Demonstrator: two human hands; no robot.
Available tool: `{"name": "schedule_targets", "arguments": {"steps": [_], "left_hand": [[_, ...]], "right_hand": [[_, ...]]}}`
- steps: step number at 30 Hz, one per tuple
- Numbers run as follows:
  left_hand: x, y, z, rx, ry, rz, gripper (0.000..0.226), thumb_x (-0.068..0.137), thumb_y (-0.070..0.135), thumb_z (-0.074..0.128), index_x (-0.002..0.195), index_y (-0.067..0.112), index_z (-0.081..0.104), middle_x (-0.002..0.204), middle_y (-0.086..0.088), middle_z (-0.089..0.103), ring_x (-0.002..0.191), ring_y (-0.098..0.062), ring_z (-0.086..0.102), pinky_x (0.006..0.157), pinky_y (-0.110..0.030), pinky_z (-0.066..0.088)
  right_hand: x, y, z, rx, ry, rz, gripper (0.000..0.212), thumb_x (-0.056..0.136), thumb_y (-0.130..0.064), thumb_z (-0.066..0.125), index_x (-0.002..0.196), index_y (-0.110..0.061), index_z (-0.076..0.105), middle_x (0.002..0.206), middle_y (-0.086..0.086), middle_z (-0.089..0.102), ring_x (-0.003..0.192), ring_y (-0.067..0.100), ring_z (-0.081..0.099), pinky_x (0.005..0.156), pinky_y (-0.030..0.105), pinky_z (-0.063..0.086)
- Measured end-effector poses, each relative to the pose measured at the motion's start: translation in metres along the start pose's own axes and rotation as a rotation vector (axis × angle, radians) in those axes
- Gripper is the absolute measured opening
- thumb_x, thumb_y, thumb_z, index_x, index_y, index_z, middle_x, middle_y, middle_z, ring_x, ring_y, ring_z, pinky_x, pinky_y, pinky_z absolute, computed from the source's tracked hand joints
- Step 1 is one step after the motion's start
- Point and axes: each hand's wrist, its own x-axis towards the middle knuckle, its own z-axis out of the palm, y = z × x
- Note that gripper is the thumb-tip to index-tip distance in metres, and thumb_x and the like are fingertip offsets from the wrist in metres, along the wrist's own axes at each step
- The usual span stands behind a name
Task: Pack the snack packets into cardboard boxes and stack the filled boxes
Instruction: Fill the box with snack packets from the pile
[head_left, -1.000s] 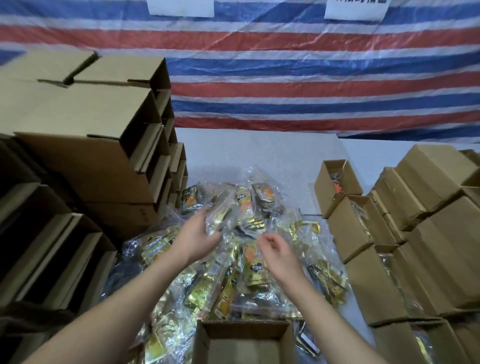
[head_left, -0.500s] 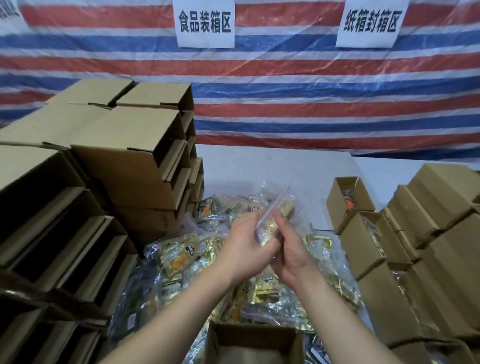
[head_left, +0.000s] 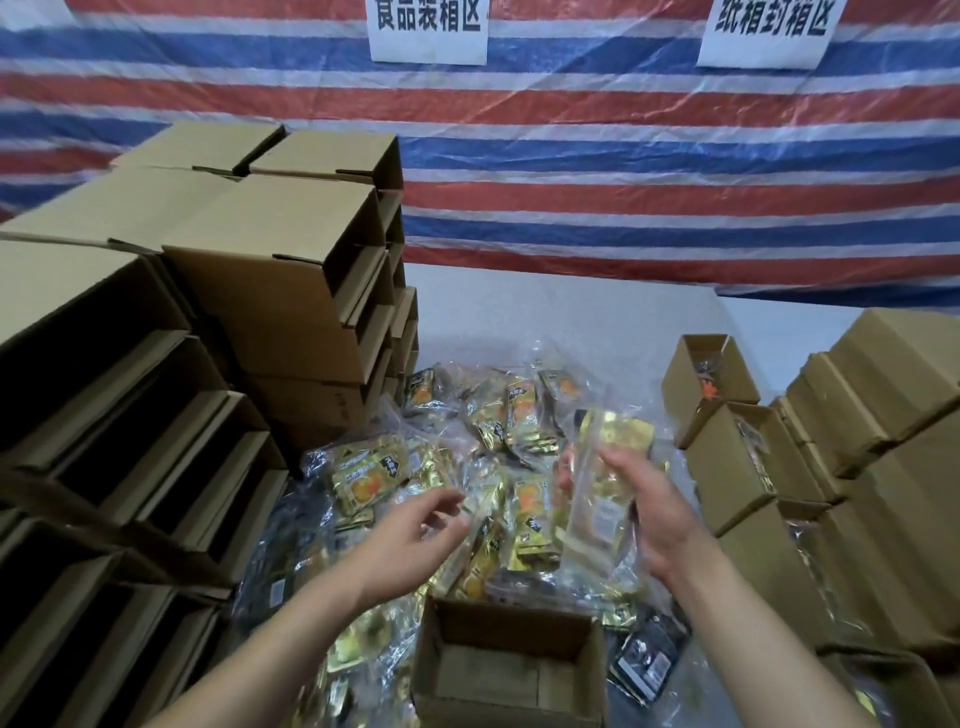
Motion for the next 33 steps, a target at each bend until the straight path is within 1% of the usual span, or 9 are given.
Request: {"name": "schedule_targets", "arguments": {"steps": [4, 7, 10, 14, 16, 20, 24, 29, 33], "left_hand": [[-0.012, -0.051, 0.025, 0.061, -0.198, -0.065, 0.057, 0.095, 0.058, 0.052, 0.146, 0.034, 0.042, 0.143, 0.02, 0.046, 0.128, 0.001, 0.046, 0.107, -0.02, 0.038], [-0.013, -0.069, 0.041, 0.021, -0.255, -0.133, 0.046, 0.1, 0.053, 0.047, 0.14, 0.031, 0.052, 0.143, 0.014, 0.052, 0.129, -0.003, 0.048, 0.113, -0.029, 0.037], [-0.014, -0.074, 0.051, -0.056, -0.22, -0.18, 0.035, 0.103, 0.049, 0.044, 0.125, 0.032, 0.065, 0.126, 0.011, 0.065, 0.115, -0.004, 0.058, 0.105, -0.031, 0.045], [-0.016, -0.075, 0.055, -0.184, -0.186, -0.193, 0.026, 0.102, 0.042, 0.049, 0.096, 0.036, 0.073, 0.098, 0.014, 0.073, 0.094, -0.004, 0.066, 0.083, -0.025, 0.05], [-0.017, -0.074, 0.055, -0.195, -0.163, -0.185, 0.031, 0.103, 0.042, 0.047, 0.083, 0.034, 0.07, 0.084, 0.016, 0.071, 0.08, -0.002, 0.064, 0.072, -0.02, 0.048], [-0.015, -0.076, 0.057, -0.2, -0.143, -0.158, 0.037, 0.104, 0.044, 0.044, 0.079, 0.029, 0.068, 0.072, 0.017, 0.066, 0.065, 0.006, 0.056, 0.061, -0.016, 0.042], [-0.012, -0.08, 0.063, -0.199, -0.113, -0.148, 0.04, 0.104, 0.041, 0.045, 0.078, 0.018, 0.065, 0.07, 0.005, 0.058, 0.066, -0.005, 0.052, 0.064, -0.025, 0.041], [-0.011, -0.083, 0.066, -0.186, -0.1, -0.133, 0.039, 0.104, 0.042, 0.045, 0.077, 0.019, 0.062, 0.069, 0.004, 0.057, 0.062, -0.002, 0.05, 0.063, -0.023, 0.041], [-0.012, -0.086, 0.067, -0.201, -0.1, -0.101, 0.034, 0.103, 0.045, 0.046, 0.076, 0.038, 0.066, 0.065, 0.014, 0.06, 0.06, 0.003, 0.051, 0.058, -0.015, 0.039]], "right_hand": [[-0.01, 0.003, 0.012, -0.358, -0.151, 0.086, 0.054, 0.067, -0.033, 0.079, 0.11, -0.007, 0.061, 0.098, 0.013, 0.071, 0.083, 0.028, 0.07, 0.079, 0.044, 0.059], [-0.017, 0.009, 0.025, -0.581, -0.293, 0.119, 0.043, 0.079, -0.03, 0.076, 0.116, -0.046, 0.06, 0.109, 0.0, 0.069, 0.083, 0.02, 0.072, 0.07, 0.031, 0.058], [-0.016, 0.023, 0.034, -0.889, -0.448, 0.093, 0.048, 0.083, -0.044, 0.069, 0.121, -0.066, 0.051, 0.129, -0.019, 0.058, 0.104, 0.011, 0.066, 0.086, 0.031, 0.059], [-0.014, 0.049, 0.043, -1.0, -0.615, 0.236, 0.047, 0.086, -0.034, 0.062, 0.129, -0.051, 0.054, 0.101, -0.013, 0.068, 0.073, 0.0, 0.064, 0.061, 0.015, 0.054], [-0.012, 0.065, 0.044, -1.101, -0.677, 0.301, 0.05, 0.086, -0.029, 0.059, 0.133, -0.044, 0.053, 0.093, -0.011, 0.067, 0.066, 0.002, 0.058, 0.056, 0.019, 0.05], [-0.003, 0.097, 0.044, -1.38, -0.697, 0.362, 0.05, 0.085, -0.034, 0.056, 0.135, -0.036, 0.049, 0.11, 0.003, 0.067, 0.089, 0.021, 0.066, 0.08, 0.038, 0.058], [0.007, 0.132, 0.042, -1.516, -0.747, 0.425, 0.053, 0.088, -0.043, 0.06, 0.136, -0.024, 0.046, 0.122, 0.007, 0.062, 0.098, 0.027, 0.06, 0.081, 0.036, 0.05], [0.016, 0.164, 0.037, -1.355, -0.754, 0.669, 0.091, 0.087, -0.058, 0.065, 0.156, -0.02, 0.02, 0.157, 0.006, 0.036, 0.14, 0.028, 0.04, 0.114, 0.037, 0.035], [0.013, 0.168, 0.034, -1.272, -0.735, 0.711, 0.076, 0.091, -0.051, 0.062, 0.153, -0.021, 0.031, 0.155, 0.006, 0.039, 0.139, 0.028, 0.043, 0.113, 0.041, 0.039]]}}
